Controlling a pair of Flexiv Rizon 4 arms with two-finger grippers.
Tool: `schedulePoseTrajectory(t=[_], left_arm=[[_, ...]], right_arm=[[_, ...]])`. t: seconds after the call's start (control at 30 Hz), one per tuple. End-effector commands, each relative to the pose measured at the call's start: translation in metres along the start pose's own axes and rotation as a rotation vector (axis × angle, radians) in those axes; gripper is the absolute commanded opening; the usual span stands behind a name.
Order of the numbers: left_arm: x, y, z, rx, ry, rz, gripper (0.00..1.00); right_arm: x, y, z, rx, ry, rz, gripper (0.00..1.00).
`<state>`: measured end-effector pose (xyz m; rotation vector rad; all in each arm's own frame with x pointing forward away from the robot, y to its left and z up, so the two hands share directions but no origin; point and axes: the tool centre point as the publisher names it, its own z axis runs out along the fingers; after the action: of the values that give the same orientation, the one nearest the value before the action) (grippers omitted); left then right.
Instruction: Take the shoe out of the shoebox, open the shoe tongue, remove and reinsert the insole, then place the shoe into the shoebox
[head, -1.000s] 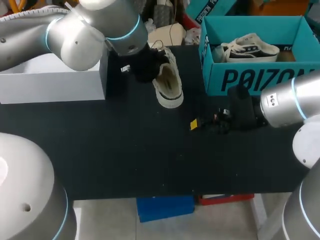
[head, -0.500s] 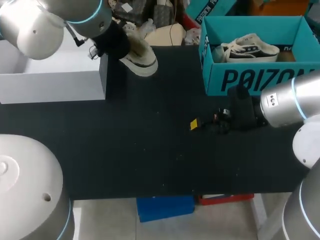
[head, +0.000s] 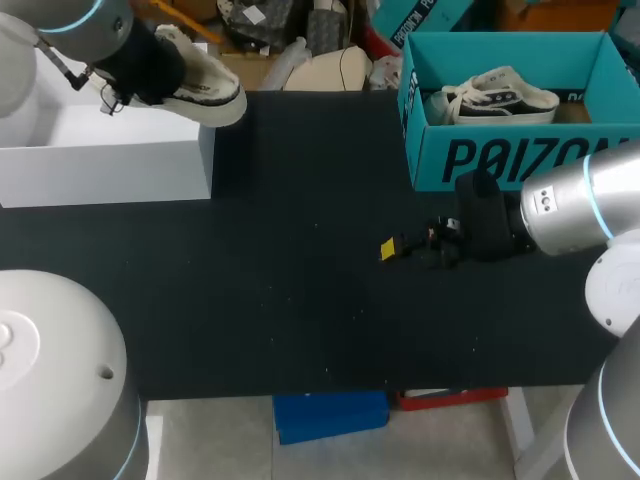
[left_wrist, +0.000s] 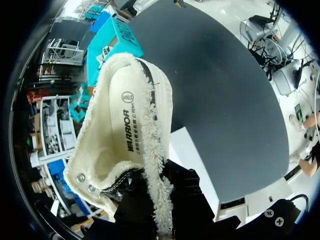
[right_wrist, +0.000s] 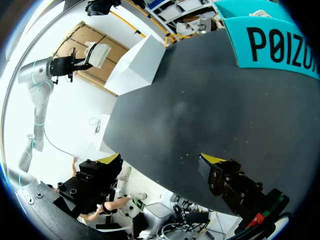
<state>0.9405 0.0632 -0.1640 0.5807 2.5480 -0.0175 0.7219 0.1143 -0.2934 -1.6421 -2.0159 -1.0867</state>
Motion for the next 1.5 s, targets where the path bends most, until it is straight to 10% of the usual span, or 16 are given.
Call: schedulePoseTrajectory(t=[0.03,0.87,1.5], left_arm=[[0.014,0.017,-0.006,0.012,-0.008,-0.003,0.00],[0.030,0.119,0.075,-0.063,0.063,-0.212,0.00],[0.045,0.143,0.147,-0.090,0.147,-0.245,0.00]], right_arm=[[0.001,0.000,0.001,0.001,-0.002,0.001,1.00],[0.001,0.000,0.001,0.001,-0.002,0.001,1.00],[0.001,0.000,0.001,0.001,-0.002,0.001,1.00]])
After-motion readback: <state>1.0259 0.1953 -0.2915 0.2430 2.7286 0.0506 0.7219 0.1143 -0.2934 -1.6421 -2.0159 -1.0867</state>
